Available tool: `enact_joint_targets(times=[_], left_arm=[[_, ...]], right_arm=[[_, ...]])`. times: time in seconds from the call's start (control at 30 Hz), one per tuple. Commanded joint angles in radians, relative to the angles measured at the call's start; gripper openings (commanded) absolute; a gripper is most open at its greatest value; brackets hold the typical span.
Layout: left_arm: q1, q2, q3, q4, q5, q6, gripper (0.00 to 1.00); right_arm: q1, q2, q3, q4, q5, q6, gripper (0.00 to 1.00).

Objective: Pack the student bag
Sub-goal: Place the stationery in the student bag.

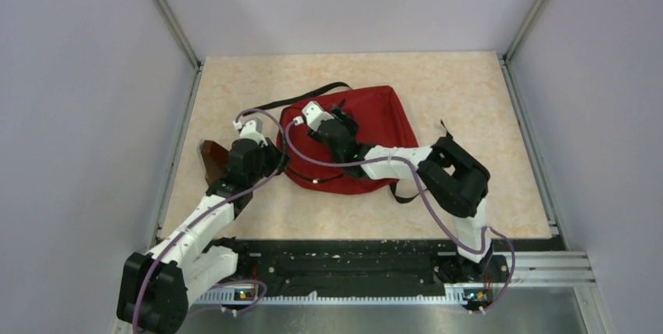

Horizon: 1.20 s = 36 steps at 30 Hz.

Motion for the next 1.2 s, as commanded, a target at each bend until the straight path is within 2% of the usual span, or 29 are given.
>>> enact_joint_targets(times=[0.0, 0.07, 0.13, 0.2, 0.4, 0.57, 0.63, 0.8, 0.93, 1.03, 1.17], left_arm=[[-0.003, -0.066, -0.005, 0.016, 0.021, -0.019, 0.00], [-0.003, -0.086, -0.004, 0.004, 0.014, -0.019, 0.00], [-0.003, -0.102, -0.006, -0.003, 0.008, -0.019, 0.00], [-0.003, -0.109, -0.008, -0.011, 0.008, -0.019, 0.00], [-0.003, -0.106, -0.013, -0.006, 0.022, -0.032, 0.00], [-0.003, -0.111, -0.010, -0.016, 0.024, -0.034, 0.00], [-0.003, -0.115, -0.010, -0.018, 0.022, -0.032, 0.00], [-0.003, -0.119, -0.010, -0.018, 0.023, -0.036, 0.00], [-0.003, -0.113, -0.009, -0.018, 0.025, -0.036, 0.00], [-0.003, -0.109, -0.006, -0.018, 0.028, -0.036, 0.00], [-0.003, -0.111, -0.003, -0.048, 0.027, -0.037, 0.00]], right_arm=[[-0.038, 0.083, -0.022, 0.301, 0.041, -0.181, 0.03], [-0.051, 0.117, -0.048, 0.384, 0.135, -0.238, 0.02], [-0.072, 0.122, -0.069, 0.398, 0.184, -0.250, 0.04], [-0.090, 0.096, -0.100, 0.375, 0.194, -0.241, 0.11], [-0.103, -0.055, -0.077, -0.008, -0.064, -0.010, 0.65], [-0.103, -0.146, -0.001, -0.275, -0.247, 0.137, 0.83], [-0.102, -0.181, 0.031, -0.362, -0.311, 0.192, 0.97], [-0.100, -0.243, 0.113, -0.537, -0.452, 0.280, 0.99], [-0.097, -0.256, 0.185, -0.640, -0.463, 0.320, 0.98], [-0.081, -0.256, 0.225, -0.665, -0.436, 0.322, 0.92], [-0.064, -0.233, 0.253, -0.617, -0.409, 0.297, 0.81]])
